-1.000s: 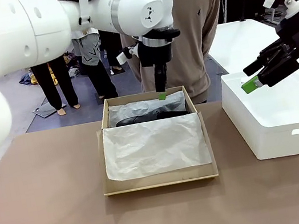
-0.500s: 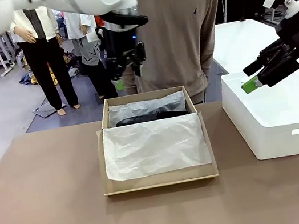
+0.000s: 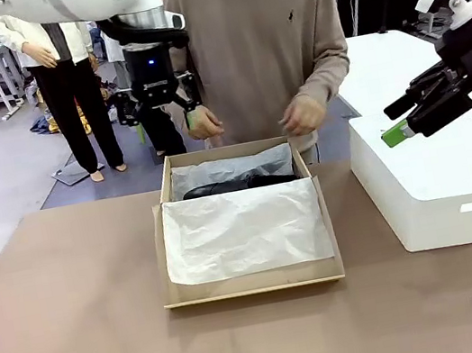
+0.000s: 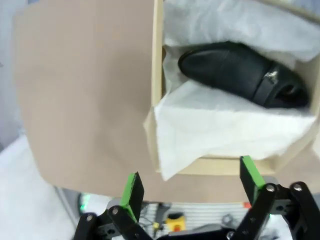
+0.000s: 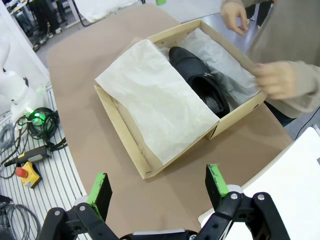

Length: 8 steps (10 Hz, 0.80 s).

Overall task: Pack the shoes into the box.
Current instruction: Close the Shoes Box.

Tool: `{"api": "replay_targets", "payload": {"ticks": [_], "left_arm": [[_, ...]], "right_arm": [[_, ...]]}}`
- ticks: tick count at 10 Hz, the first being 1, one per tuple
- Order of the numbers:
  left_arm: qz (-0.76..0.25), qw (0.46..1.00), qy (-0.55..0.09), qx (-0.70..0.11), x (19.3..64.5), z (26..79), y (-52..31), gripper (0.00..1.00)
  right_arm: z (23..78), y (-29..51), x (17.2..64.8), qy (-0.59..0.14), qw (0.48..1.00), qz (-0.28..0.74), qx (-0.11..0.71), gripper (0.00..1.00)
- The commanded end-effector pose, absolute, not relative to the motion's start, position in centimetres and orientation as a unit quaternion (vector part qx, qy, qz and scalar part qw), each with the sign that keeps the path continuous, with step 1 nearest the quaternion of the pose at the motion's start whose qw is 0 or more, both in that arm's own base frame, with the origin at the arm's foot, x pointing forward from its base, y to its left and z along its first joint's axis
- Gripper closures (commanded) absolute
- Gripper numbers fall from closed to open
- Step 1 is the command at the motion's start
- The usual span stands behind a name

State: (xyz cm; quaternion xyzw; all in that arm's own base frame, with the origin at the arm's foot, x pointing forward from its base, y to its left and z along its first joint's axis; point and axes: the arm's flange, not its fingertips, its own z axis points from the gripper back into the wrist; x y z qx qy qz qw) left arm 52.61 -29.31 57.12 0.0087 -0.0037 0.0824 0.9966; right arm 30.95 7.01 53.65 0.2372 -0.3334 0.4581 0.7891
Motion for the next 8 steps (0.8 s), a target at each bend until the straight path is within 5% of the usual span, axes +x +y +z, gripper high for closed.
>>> {"api": "replay_targets", "payload": {"ticks": [1, 8], "left_arm": [[0.094, 0.995, -0.020, 0.004, 52.00, 56.79, -28.55, 0.00], [0.082, 0.997, -0.004, 0.009, 52.61, 57.12, -29.31, 0.00]], "right_arm": [[53.69, 7.06, 31.29, -0.342, 0.778, 0.465, 0.250, 0.00], [53.69, 7.06, 31.29, -0.342, 0.778, 0.465, 0.250, 0.00]]}}
